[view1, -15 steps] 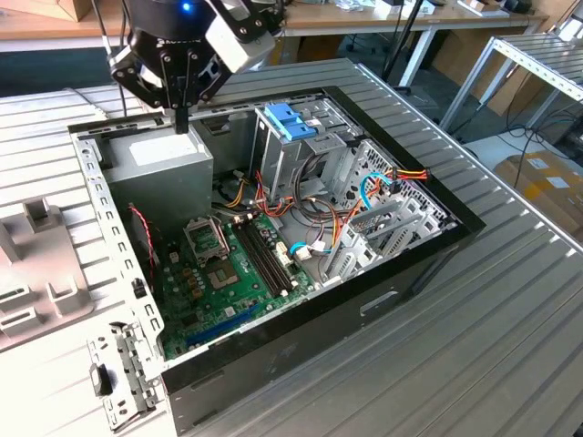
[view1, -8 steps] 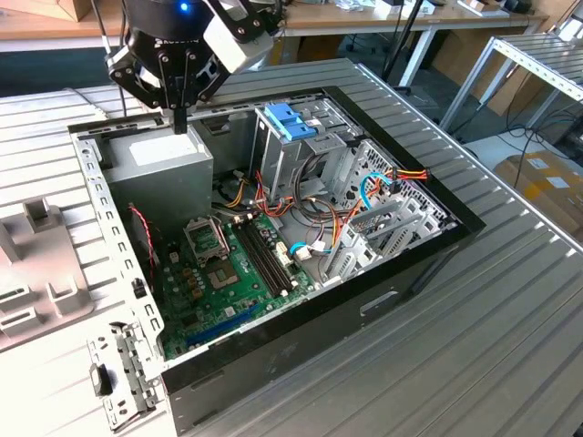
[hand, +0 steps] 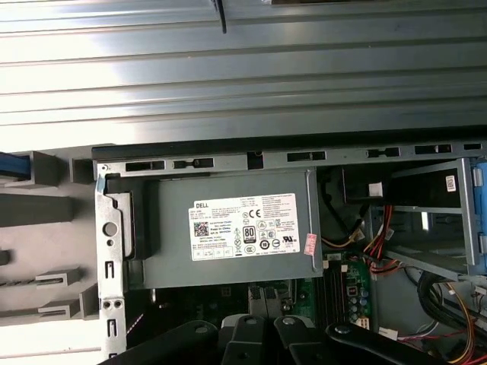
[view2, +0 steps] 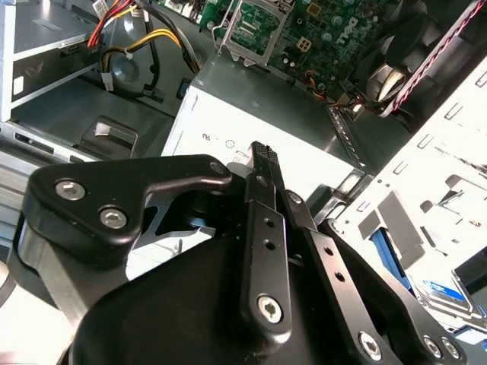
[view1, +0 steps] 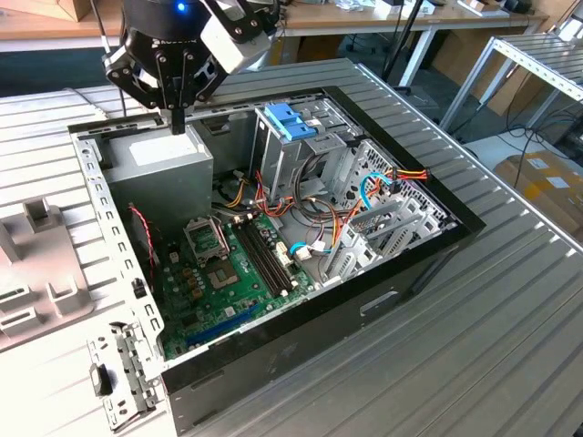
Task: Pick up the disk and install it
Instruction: 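Reach for the disk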
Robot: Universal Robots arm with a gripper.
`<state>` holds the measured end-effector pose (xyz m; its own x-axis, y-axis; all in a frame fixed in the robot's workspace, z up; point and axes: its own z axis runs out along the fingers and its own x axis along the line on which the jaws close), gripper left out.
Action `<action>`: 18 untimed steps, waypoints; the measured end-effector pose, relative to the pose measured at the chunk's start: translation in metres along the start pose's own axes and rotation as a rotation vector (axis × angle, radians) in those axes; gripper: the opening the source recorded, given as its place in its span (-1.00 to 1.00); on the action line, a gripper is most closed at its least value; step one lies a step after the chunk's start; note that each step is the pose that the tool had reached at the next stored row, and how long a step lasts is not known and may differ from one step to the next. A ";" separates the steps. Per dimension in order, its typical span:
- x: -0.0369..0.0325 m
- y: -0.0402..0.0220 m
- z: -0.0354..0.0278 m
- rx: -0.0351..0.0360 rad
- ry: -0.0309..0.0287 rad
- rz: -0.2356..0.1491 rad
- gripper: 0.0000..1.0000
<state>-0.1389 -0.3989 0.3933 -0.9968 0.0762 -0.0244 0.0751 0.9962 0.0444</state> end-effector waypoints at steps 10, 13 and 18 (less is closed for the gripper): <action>0.0038 -0.0003 -0.0001 0.0000 0.0000 0.000 -0.79; 0.0049 -0.0004 -0.0001 0.0000 0.0000 0.000 -0.79; 0.0071 -0.0005 -0.0002 0.0000 0.0000 0.000 -0.79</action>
<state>-0.1461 -0.3989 0.3933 -0.9968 0.0762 -0.0245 0.0750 0.9962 0.0443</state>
